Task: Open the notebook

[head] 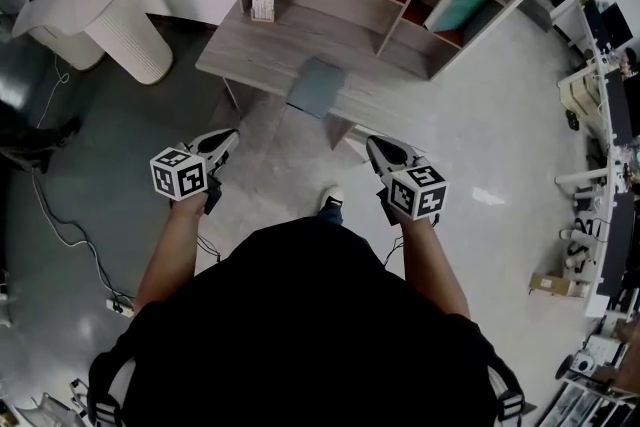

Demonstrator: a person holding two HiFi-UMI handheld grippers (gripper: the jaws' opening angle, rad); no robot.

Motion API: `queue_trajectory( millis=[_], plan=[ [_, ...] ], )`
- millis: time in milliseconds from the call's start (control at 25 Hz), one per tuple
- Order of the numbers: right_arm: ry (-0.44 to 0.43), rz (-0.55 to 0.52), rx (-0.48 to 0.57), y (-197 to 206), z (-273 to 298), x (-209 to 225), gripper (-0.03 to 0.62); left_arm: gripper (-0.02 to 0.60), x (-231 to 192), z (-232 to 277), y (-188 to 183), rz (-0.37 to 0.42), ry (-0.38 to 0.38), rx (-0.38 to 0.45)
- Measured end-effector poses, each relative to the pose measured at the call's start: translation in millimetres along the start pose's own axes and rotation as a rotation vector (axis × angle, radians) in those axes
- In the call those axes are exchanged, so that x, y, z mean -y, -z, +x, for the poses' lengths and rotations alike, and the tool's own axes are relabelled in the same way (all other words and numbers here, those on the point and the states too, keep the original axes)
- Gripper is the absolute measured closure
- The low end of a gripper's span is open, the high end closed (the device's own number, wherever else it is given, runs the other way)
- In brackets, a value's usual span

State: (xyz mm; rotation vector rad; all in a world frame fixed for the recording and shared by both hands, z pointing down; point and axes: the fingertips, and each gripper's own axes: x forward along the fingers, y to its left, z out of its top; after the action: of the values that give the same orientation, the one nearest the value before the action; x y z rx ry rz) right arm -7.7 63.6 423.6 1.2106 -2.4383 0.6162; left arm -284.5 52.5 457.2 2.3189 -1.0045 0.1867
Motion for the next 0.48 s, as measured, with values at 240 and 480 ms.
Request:
queue_trajectory(
  millis=[240, 480],
  plan=[
    [0.011, 0.014, -0.022, -6.5, 10.2, 32.5, 0.594, 0.572, 0.5, 32.5, -10.4, -0.005, 0.004, -0.015],
    [-0.001, 0.027, -0.053, -11.8, 23.9, 57.9, 0.594, 0.572, -3.3, 61.6, -15.0, -0.022, -0.003, -0.037]
  ],
)
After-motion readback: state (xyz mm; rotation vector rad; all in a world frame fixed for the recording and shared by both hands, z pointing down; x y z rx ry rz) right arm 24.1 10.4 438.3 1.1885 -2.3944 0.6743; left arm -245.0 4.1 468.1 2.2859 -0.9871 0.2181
